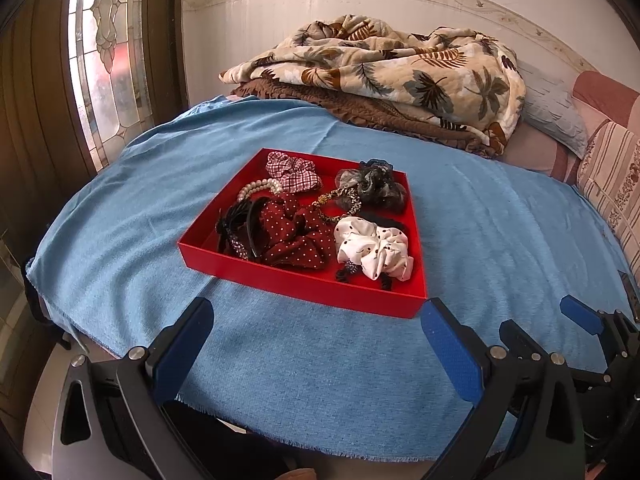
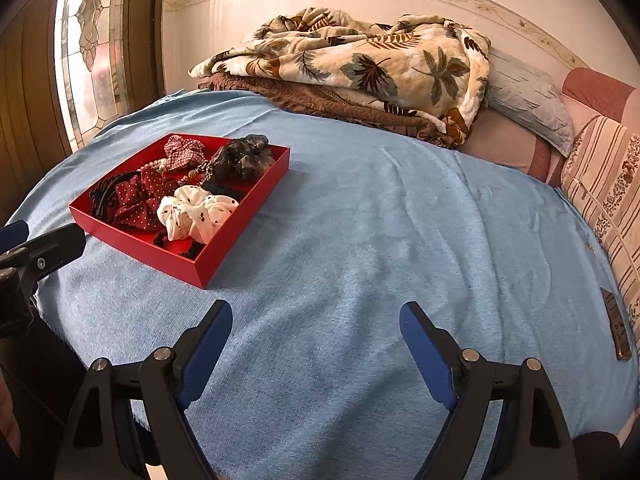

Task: Organize jewelry

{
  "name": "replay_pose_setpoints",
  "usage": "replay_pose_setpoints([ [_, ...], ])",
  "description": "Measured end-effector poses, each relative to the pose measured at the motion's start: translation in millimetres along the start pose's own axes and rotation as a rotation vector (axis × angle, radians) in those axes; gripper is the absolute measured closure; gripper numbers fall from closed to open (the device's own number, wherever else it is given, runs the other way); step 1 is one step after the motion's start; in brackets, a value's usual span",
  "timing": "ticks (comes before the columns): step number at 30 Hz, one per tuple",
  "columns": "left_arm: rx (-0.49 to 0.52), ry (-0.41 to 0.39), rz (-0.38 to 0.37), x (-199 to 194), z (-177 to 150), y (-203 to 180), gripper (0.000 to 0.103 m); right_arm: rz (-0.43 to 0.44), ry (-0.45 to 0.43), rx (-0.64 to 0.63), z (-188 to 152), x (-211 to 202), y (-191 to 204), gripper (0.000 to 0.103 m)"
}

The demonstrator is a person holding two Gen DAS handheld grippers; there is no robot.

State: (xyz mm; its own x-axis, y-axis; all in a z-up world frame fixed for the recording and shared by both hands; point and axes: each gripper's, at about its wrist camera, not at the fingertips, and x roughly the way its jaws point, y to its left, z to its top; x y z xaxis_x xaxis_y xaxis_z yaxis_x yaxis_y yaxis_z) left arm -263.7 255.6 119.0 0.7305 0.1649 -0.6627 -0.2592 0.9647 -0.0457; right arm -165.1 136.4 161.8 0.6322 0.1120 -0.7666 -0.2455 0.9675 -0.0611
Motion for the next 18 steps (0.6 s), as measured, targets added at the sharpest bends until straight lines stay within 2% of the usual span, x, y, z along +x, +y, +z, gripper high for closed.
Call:
replay_pose_setpoints([
  [18,-0.009,0.015,0.015,9.0,-2.8,2.0,0.0,0.009,0.015,-0.009,1.5,7.7,5.8,0.013],
])
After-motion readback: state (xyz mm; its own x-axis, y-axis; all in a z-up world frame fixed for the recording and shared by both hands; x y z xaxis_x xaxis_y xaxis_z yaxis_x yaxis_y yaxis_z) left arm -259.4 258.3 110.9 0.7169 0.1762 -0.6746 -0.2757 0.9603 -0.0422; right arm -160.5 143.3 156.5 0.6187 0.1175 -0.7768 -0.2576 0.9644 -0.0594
